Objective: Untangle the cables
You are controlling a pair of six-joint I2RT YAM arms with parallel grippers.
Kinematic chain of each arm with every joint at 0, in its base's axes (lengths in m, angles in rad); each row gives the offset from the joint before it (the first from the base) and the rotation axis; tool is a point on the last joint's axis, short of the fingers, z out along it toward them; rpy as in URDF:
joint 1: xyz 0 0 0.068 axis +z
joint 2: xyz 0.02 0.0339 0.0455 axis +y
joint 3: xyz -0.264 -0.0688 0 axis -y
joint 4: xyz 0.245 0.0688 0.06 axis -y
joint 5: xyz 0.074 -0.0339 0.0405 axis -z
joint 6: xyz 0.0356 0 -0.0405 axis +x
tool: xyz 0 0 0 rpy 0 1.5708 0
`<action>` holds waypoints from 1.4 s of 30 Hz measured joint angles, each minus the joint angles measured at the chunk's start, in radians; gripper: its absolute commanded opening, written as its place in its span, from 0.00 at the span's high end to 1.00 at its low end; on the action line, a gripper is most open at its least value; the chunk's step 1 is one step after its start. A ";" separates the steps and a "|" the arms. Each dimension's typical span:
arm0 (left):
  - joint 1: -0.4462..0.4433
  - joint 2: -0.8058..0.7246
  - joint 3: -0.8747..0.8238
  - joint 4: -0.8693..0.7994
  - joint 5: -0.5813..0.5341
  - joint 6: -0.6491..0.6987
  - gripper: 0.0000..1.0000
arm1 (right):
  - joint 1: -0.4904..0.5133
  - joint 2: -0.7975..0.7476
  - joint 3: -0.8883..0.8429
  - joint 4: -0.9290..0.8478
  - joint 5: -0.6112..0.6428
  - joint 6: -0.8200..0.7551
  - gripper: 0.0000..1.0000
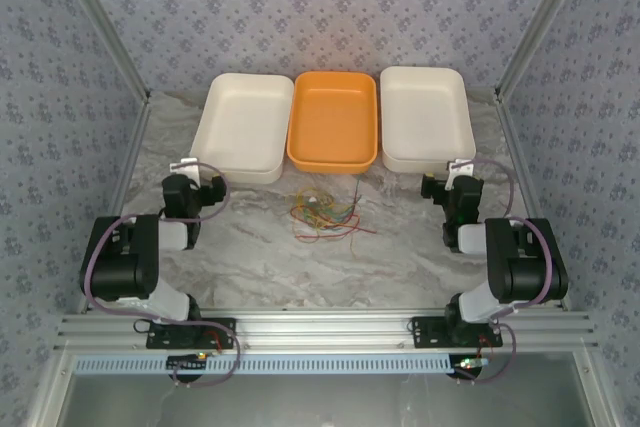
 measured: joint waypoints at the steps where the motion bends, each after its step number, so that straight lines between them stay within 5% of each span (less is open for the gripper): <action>1: 0.000 0.000 0.000 0.000 0.000 0.000 0.01 | 0.000 0.000 0.000 0.000 0.000 0.000 0.01; 29: -0.017 -0.043 -0.003 -0.037 -0.037 0.004 0.01 | 0.003 -0.025 0.000 -0.029 0.026 0.008 0.01; 33: -0.148 -0.451 0.007 -0.278 -0.161 0.002 0.01 | 0.019 -0.349 0.085 -0.385 0.113 0.066 0.01; 37: -0.402 -0.786 0.260 -0.583 -0.266 -0.093 0.01 | 0.079 -0.649 0.480 -0.757 0.082 0.194 0.01; 42: -0.408 -0.862 0.546 -0.877 -0.092 -0.403 0.01 | 0.084 -0.818 0.821 -1.072 -0.136 0.470 0.03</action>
